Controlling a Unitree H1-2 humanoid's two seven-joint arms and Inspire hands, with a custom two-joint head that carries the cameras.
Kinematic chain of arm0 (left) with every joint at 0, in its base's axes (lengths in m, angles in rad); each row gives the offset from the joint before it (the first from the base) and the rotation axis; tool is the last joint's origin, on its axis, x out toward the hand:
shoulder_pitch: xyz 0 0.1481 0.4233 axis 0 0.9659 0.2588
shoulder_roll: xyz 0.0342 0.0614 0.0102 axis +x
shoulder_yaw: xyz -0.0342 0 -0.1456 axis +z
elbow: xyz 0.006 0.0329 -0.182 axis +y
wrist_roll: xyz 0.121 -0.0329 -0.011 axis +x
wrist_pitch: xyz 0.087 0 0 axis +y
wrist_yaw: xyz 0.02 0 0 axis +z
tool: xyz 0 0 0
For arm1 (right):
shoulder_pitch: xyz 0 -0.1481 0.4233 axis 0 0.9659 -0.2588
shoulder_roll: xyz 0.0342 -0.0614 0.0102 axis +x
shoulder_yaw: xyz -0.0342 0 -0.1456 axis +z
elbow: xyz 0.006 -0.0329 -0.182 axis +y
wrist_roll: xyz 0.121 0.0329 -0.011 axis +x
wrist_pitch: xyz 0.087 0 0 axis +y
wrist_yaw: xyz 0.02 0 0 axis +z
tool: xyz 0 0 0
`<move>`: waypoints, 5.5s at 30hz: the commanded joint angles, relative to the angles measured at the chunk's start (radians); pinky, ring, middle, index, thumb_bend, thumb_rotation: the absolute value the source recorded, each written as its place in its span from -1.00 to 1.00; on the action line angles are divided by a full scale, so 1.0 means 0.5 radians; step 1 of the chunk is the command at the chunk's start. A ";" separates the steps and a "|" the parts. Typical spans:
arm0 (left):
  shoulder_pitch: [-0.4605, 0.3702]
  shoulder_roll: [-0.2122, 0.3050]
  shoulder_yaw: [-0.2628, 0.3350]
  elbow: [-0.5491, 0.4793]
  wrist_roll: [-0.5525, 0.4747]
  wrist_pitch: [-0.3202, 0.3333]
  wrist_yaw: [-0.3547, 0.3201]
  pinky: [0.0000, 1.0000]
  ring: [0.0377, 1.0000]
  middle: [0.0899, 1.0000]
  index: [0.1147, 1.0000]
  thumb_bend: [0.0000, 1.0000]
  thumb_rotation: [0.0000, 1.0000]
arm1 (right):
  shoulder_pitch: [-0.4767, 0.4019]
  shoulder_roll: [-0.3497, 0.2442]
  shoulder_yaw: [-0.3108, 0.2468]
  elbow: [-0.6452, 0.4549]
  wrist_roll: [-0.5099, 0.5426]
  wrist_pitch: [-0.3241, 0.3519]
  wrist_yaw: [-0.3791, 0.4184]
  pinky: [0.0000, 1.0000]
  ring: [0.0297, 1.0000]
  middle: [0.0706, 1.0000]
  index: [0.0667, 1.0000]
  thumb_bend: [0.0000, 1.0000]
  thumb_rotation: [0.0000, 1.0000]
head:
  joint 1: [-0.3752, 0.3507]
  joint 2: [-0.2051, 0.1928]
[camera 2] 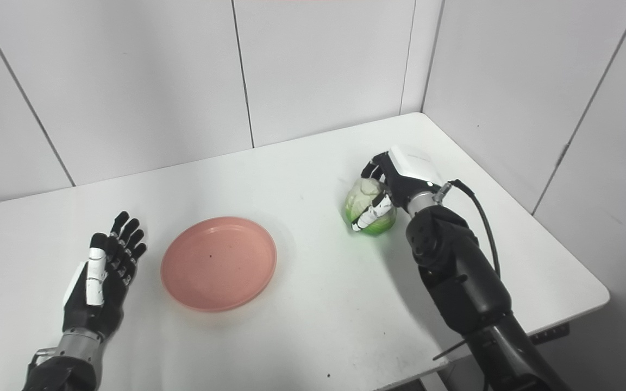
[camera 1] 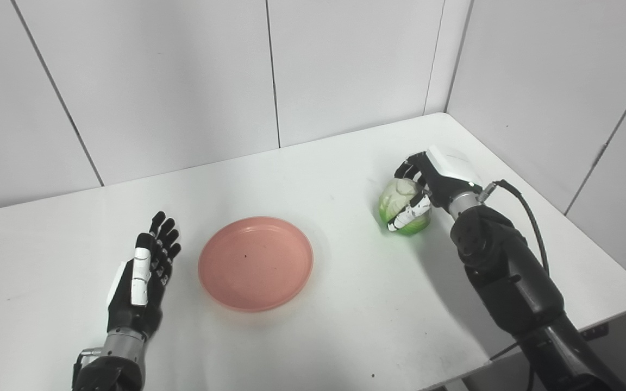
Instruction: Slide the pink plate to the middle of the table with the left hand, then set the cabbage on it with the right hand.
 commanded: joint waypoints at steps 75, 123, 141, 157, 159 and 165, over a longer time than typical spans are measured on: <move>0.115 -0.340 -0.239 -0.275 0.465 0.218 0.440 1.00 1.00 1.00 1.00 0.63 1.00 | -0.313 0.394 0.758 0.041 0.174 -0.631 -0.093 -0.48 -0.30 -0.18 -0.02 0.03 -1.00 | 0.850 0.107; 0.140 -0.268 -0.161 -0.376 0.356 0.304 0.371 1.00 1.00 1.00 1.00 0.59 1.00 | 0.181 0.466 0.326 -0.263 0.480 -0.659 -0.143 0.63 0.97 1.00 1.00 0.42 0.70 | 0.783 0.128; 0.146 -0.284 -0.145 -0.362 0.350 0.241 0.400 1.00 1.00 1.00 1.00 0.55 1.00 | 0.191 0.766 -0.063 -0.066 1.419 -0.635 -0.164 1.00 1.00 1.00 1.00 0.30 0.97 | 0.973 0.127; 0.138 -0.265 -0.162 -0.264 0.409 -0.006 0.415 1.00 1.00 1.00 1.00 0.54 1.00 | 0.246 0.976 -0.148 0.112 1.675 -0.834 -0.346 1.00 0.99 0.94 0.98 0.16 0.90 | 0.969 0.123; 0.136 -0.270 -0.152 -0.252 0.381 -0.049 0.399 1.00 1.00 1.00 1.00 0.51 1.00 | 0.249 1.001 -0.157 0.118 1.694 -0.841 -0.375 1.00 0.97 0.92 0.96 0.16 0.82 | 0.965 0.125; 0.135 -0.274 -0.138 -0.226 0.342 -0.166 0.381 1.00 1.00 1.00 1.00 0.48 0.96 | 0.253 1.043 -0.155 0.158 1.725 -0.911 -0.429 0.95 0.92 0.88 0.90 0.23 0.63 | 0.946 0.132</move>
